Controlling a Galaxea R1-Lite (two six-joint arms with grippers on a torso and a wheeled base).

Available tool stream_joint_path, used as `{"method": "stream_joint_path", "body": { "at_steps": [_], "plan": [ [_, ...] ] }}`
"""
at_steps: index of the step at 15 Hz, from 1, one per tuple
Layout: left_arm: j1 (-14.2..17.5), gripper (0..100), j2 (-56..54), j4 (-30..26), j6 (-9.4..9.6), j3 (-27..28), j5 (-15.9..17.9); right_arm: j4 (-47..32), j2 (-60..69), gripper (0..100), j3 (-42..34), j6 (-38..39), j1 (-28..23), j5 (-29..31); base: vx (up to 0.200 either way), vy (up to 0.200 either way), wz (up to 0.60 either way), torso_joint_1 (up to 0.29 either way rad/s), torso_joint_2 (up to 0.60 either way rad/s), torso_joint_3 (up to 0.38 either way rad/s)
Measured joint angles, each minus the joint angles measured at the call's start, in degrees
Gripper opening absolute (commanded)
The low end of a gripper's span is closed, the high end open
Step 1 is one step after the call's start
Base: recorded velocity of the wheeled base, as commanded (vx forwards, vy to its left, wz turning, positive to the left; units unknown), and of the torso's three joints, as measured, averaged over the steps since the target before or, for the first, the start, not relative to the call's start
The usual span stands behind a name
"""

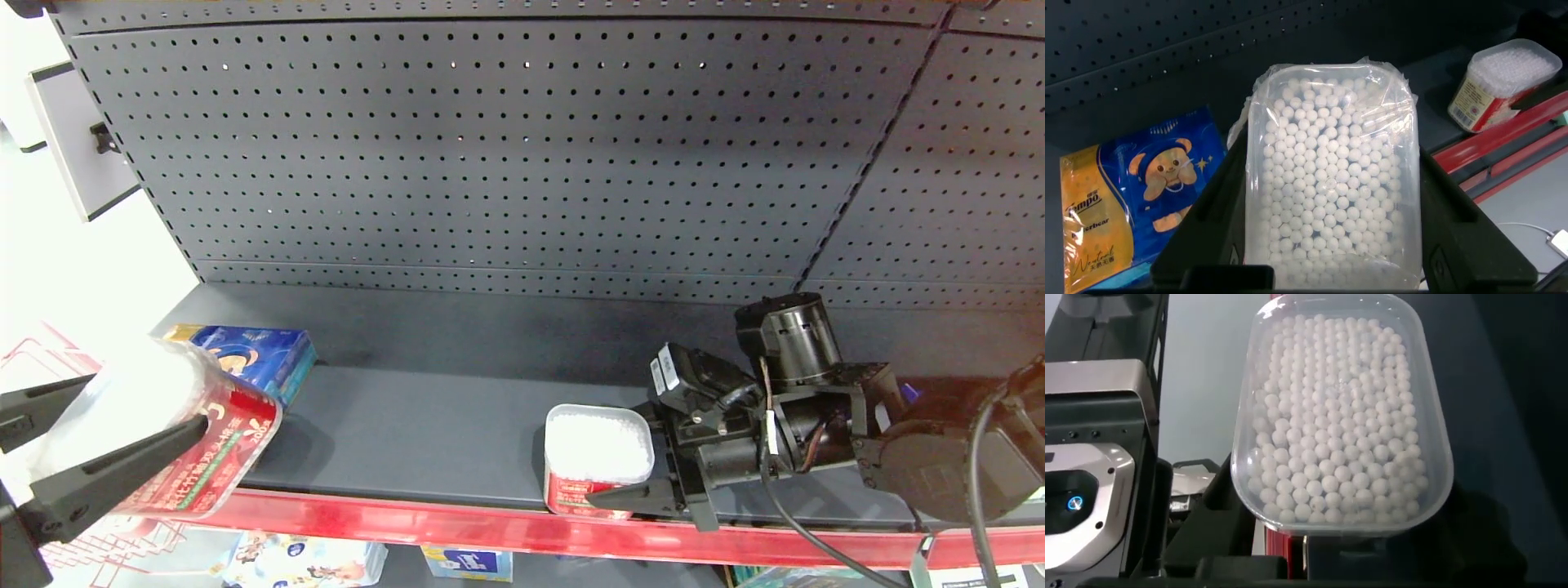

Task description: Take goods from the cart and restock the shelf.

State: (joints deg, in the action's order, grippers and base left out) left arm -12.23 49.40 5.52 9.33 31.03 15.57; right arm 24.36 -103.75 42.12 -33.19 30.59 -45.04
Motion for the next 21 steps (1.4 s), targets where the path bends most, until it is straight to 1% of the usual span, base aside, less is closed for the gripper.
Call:
{"method": "stream_joint_path", "body": {
  "at_steps": [4,11,21],
  "plan": [
    [0.05,0,-0.04,0.0,0.0,0.0,0.0,-0.11,-0.46,0,0.13,0.05,-0.35,1.28,0.0,0.0,0.0,0.0,0.0,0.0],
    [0.0,0,0.35,0.0,0.0,-0.05,0.0,0.02,-1.65,0,0.6,-2.13,0.02,-0.24,0.0,0.0,0.0,0.0,0.0,0.0],
    [0.0,0,0.71,0.0,0.0,-0.13,0.09,0.02,-2.52,0,0.99,-3.12,0.23,0.46,0.0,0.0,0.0,0.0,0.0,0.0]
  ]
}}
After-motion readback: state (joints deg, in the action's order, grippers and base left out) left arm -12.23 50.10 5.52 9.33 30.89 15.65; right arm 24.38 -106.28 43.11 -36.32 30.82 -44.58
